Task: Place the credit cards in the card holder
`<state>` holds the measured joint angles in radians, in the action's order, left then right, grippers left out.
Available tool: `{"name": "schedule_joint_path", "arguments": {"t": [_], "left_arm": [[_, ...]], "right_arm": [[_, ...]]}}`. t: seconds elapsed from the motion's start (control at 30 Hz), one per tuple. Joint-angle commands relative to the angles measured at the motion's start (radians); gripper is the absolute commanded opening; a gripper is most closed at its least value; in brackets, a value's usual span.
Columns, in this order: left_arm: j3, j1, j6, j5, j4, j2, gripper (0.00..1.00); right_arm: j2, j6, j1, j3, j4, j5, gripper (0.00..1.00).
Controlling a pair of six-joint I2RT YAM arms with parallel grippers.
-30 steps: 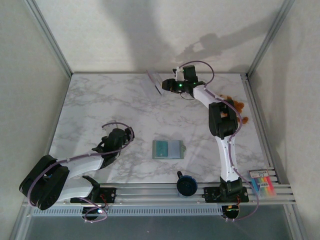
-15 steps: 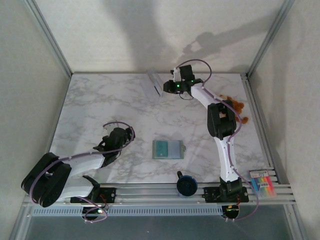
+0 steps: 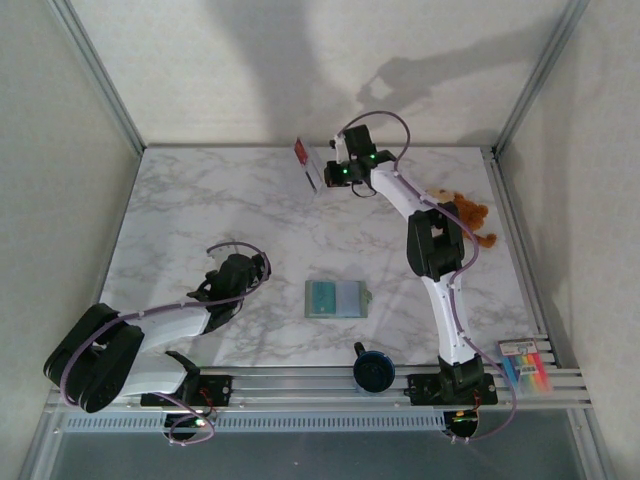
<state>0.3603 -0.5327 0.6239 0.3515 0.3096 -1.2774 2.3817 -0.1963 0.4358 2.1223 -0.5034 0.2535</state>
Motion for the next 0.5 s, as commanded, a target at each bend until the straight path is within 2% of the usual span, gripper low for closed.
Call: {"name": "schedule_joint_path", "arguments": {"t": [0.0,0.2,0.33,0.47], "left_arm": [[0.022,0.007,-0.007,0.001,-0.027,-0.004,1.0],[0.013,0.008,-0.003,-0.001,-0.021,0.002,1.0],[-0.003,0.008,0.0,-0.009,-0.011,0.019,1.0],[-0.011,0.008,0.002,-0.013,-0.009,0.025,1.0]], "right_arm": [[-0.073,-0.039,0.021,-0.053,-0.077,-0.065,0.0],[-0.302,-0.153,0.039,-0.334,0.019,-0.216,0.0],[-0.511,-0.282,0.039,-0.633,0.142,-0.315,0.0],[-0.659,-0.37,0.039,-0.841,0.209,-0.378,0.0]]}}
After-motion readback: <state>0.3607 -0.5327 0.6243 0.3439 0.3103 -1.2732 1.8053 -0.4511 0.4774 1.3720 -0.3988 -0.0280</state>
